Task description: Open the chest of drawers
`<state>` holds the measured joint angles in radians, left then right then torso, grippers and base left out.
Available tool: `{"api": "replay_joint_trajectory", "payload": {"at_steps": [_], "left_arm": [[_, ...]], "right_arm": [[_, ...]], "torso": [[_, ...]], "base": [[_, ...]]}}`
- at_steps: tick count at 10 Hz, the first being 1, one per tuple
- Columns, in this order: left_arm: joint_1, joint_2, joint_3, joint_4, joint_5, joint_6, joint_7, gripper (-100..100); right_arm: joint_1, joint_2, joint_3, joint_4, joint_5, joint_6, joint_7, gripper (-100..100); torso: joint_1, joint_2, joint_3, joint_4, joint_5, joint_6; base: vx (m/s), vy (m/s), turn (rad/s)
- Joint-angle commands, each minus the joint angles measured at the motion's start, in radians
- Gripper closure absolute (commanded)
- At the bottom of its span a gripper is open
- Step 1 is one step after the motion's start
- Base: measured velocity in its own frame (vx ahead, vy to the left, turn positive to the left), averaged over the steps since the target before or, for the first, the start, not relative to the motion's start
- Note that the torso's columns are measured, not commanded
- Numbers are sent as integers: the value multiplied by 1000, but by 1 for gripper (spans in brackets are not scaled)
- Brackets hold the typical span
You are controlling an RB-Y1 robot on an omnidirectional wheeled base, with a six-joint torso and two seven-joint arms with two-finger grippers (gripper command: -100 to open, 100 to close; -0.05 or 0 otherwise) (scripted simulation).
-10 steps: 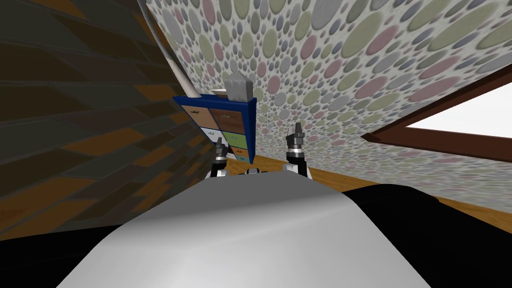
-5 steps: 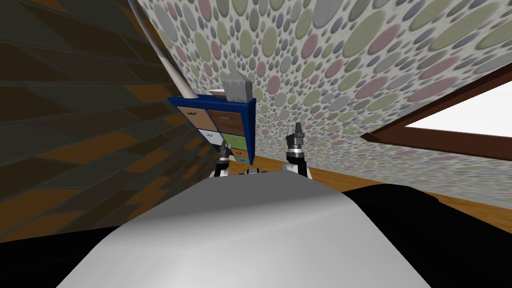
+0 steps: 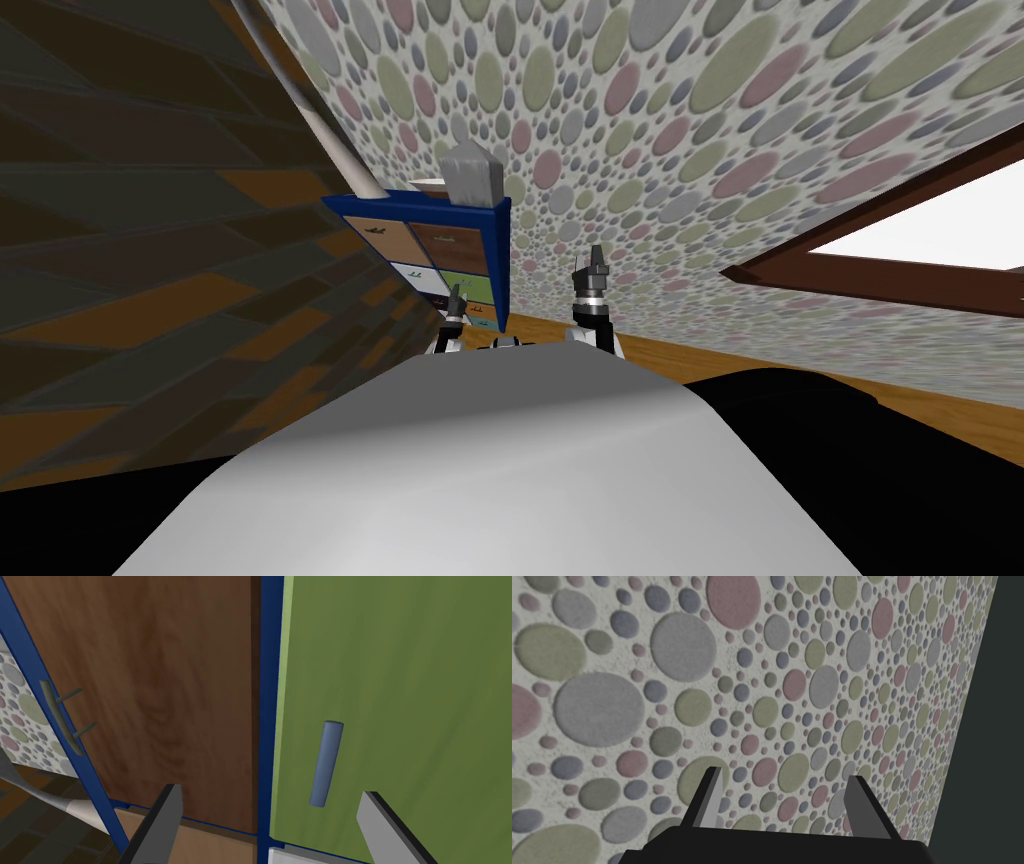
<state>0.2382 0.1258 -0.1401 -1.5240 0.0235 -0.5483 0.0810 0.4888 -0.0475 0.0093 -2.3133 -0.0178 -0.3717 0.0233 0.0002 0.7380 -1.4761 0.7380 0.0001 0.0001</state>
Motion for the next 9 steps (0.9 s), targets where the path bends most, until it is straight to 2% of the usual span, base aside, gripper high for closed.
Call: {"api": "replay_joint_trajectory", "payload": {"at_steps": [1, 4, 5, 6, 7, 9], "left_arm": [[-18, -15, -9, 72, -5, -12, -3, -100], [-39, -45, -15, 135, -8, -19, -5, -100], [-39, -45, -15, 135, -8, -19, -5, -100], [-47, -67, -18, 158, -10, -21, -6, -100], [-40, -55, -17, 139, -9, -16, -4, -100], [-109, -47, 53, 211, 8, -16, -13, -100]], "right_arm": [[0, 0, 0, 0, 0, 0, 0, 0], [0, 0, 0, 0, 0, 0, 0, 0], [0, 0, 0, 0, 0, 0, 0, 0], [0, 0, 0, 0, 0, 0, 0, 0], [0, 0, 0, 0, 0, 0, 0, 0], [0, 0, 0, 0, 0, 0, 0, 0]], "torso": [[0, 0, 0, 0, 0, 0], [-1, 1, 1, 0, 0, 0], [-1, 1, 1, 0, 0, 0], [0, 1, 1, 0, 0, 0], [-1, 1, 0, 0, 0, 0], [-1, 3, 2, 1, 0, 1]], "base": [[59, 24, -39], [41, 19, -37], [21, 11, -6], [19, 9, -22], [10, 4, -7], [-91, 10, -285]]}}
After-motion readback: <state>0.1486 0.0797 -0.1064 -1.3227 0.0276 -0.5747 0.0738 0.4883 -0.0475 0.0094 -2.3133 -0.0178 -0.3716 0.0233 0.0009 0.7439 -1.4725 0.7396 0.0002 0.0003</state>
